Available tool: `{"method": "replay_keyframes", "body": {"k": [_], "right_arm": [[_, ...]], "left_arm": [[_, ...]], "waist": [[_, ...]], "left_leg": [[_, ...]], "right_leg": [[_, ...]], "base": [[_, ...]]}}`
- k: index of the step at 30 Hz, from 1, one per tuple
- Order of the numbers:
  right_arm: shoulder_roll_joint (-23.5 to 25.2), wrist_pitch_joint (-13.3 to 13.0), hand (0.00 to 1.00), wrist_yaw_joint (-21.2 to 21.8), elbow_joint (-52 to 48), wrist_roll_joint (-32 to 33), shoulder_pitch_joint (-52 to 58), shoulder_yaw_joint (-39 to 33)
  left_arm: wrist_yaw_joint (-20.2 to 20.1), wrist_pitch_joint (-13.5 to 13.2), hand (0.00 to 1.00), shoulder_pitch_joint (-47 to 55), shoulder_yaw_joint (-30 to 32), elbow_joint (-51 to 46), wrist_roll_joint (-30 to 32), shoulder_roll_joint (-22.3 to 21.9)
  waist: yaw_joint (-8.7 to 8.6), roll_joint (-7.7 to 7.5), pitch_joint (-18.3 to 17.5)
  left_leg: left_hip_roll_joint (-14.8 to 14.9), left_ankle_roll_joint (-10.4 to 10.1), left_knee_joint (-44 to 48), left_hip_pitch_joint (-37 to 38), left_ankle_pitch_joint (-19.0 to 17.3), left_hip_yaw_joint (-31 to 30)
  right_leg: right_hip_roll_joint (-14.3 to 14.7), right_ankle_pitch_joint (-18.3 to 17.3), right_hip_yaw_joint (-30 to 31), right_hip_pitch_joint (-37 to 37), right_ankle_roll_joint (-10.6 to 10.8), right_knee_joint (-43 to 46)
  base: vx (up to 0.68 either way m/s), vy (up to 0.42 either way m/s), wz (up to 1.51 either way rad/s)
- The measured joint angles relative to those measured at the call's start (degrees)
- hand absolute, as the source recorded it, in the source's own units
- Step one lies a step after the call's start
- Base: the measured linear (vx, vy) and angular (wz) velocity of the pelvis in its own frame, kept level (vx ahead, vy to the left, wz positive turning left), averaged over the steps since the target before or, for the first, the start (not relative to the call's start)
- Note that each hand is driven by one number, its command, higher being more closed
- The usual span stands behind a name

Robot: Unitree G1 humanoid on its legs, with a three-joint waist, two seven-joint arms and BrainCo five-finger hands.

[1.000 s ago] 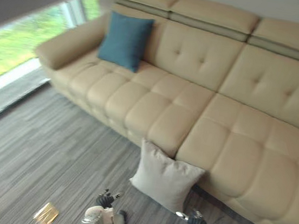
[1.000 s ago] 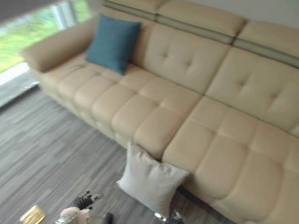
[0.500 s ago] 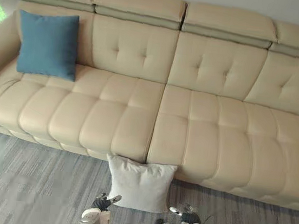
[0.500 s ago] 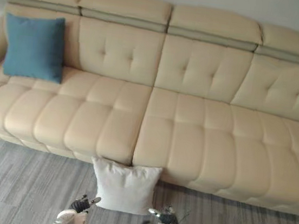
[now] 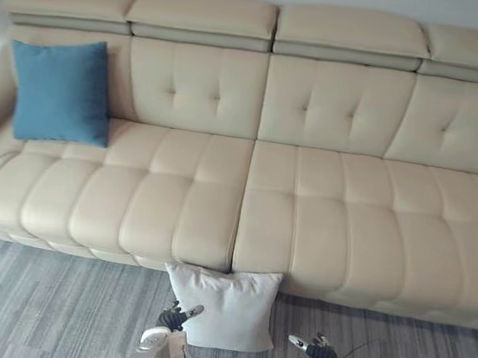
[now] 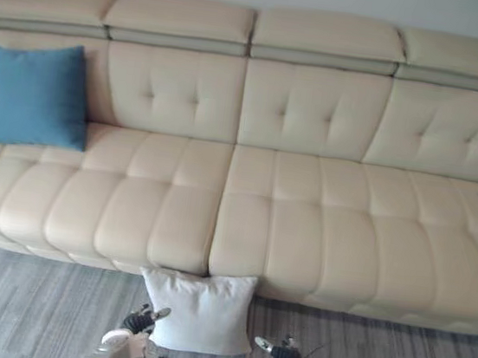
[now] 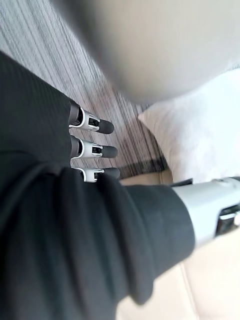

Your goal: Pick up cushions and gather them together orderly.

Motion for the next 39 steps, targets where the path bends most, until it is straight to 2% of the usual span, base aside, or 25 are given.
{"method": "replay_keyframes", "body": {"k": [3,5,10,15,17,19,24,29,34,35,36,39], "right_arm": [[-1.77,-0.12,0.0,-0.95,-0.08,0.92,-2.95,0.1],[-3.61,-0.24,0.0,-1.7,-0.75,2.27,-7.17,0.06],[-6.52,-1.33,0.0,-3.51,-3.05,4.51,-15.88,-0.38],[-11.46,-1.44,0.0,-4.54,-3.61,5.09,-25.35,-1.91],[-13.84,-1.53,0.0,-4.99,-5.72,6.69,-30.12,-1.88],[-15.09,-1.81,0.0,-5.44,-7.57,6.9,-33.8,-1.78],[-18.11,-3.3,0.0,-6.7,-12.12,7.68,-46.76,-0.32],[-18.83,-4.23,0.0,-8.12,-13.98,8.95,-56.19,2.09],[-15.78,-4.9,0.0,-9.65,-16.36,8.95,-59.67,5.29],[-14.5,-4.98,1.0,-10.11,-16.36,8.95,-60.3,5.77],[-13.61,-5.03,1.0,-10.47,-16.37,8.95,-60.61,5.92],[-10.97,-5.17,1.0,-12.25,-16.43,8.95,-61.85,6.64]], "left_arm": [[1.26,-0.13,0.0,-2.54,0.28,-2.09,-1.64,1.07],[2.77,-0.41,0.0,-5.96,1.26,-4.22,-3.78,2.23],[4.65,-1.23,0.0,-13.9,3.53,-6.52,-8.08,5.21],[4.74,-1.33,0.0,-23.67,4.06,-8.04,-9.58,11.86],[4.74,-1.34,0.0,-29.11,4.42,-8.08,-9.34,14.93],[4.81,-1.35,0.0,-32.7,4.45,-8.09,-9.06,16.46],[6.46,-1.37,0.0,-43.42,3.73,-9.24,-8.87,19.56],[8.4,-1.36,0.0,-51.88,-0.28,-9.7,-8.49,20.19],[11.19,-1.42,0.0,-55.19,-3.11,-12.72,-8.43,18.5],[12.24,-1.45,0.0,-55.55,-3.85,-13.56,-8.45,17.9],[12.95,-1.48,1.0,-55.67,-4.3,-14.32,-8.45,17.32],[15.96,-1.53,1.0,-57.13,-5.14,-16.55,-8.46,14.88]], "waist": [[0.09,1.0,1.88],[0.26,1.54,4.12],[0.22,1.05,8.18],[0.03,1.13,10.81],[-0.06,1.15,13.59],[0.02,1.08,14.87],[-0.07,1.03,18.65],[0.02,1.15,20.72],[0.03,1.2,21.12],[-0.01,1.2,21.13],[-0.05,1.2,21.13],[-0.12,1.22,21.15]], "left_leg": [[0.2,1.34,5.93,-7.65,-0.81,-1.01],[0.69,1.86,11.38,-15.77,-1.46,-1.48],[1.79,1.8,19.83,-29.15,-2.25,-3.31],[2.58,2.3,22.55,-42.63,-0.36,-4.95],[2.79,2.26,23.13,-47.34,1.62,-5.39],[3.22,2.71,24.39,-51.2,2.36,-5.5],[3.62,2.0,28.62,-62.5,3.17,-6.12],[3.62,2.05,33.66,-70.78,3.04,-7.51],[3.42,2.22,35.86,-75.55,2.46,-8.63],[3.36,2.16,35.84,-76.1,2.62,-8.64],[3.25,1.99,35.84,-76.37,2.73,-8.63],[3.1,1.38,35.37,-77.28,3.11,-8.85]], "right_leg": [[-0.19,0.0,-0.15,-6.08,0.01,3.55],[0.03,-0.1,-0.21,-13.27,-0.15,7.62],[0.38,-0.61,-0.21,-26.09,-0.64,15.36],[0.85,1.33,-0.51,-38.79,-0.83,17.56],[1.03,2.97,-0.68,-43.33,-1.11,18.22],[1.29,3.59,-0.64,-47.11,-0.96,19.31],[1.42,4.37,-0.63,-58.4,-1.57,23.93],[1.35,3.54,-0.67,-66.25,-1.15,29.38],[1.03,2.52,-1.22,-70.74,-0.58,31.63],[0.88,2.5,-1.29,-71.4,-0.61,31.89],[0.75,2.42,-1.26,-71.83,-0.71,32.2],[0.62,2.2,-1.68,-72.67,-0.99,32.21]], "base": [[-0.18,0.022,0.18],[-0.25,-0.025,0.17],[-0.28,-0.05,0.06],[-0.22,-0.047,0.06],[-0.15,-0.034,0.09],[-0.09,-0.018,0.02],[-0.04,-0.007,0.03],[-0.03,0.003,0.08],[-0.05,0.008,0.07],[-0.03,0.008,0.08],[-0.03,0.005,0.13],[-0.01,0.002,0.08]]}}
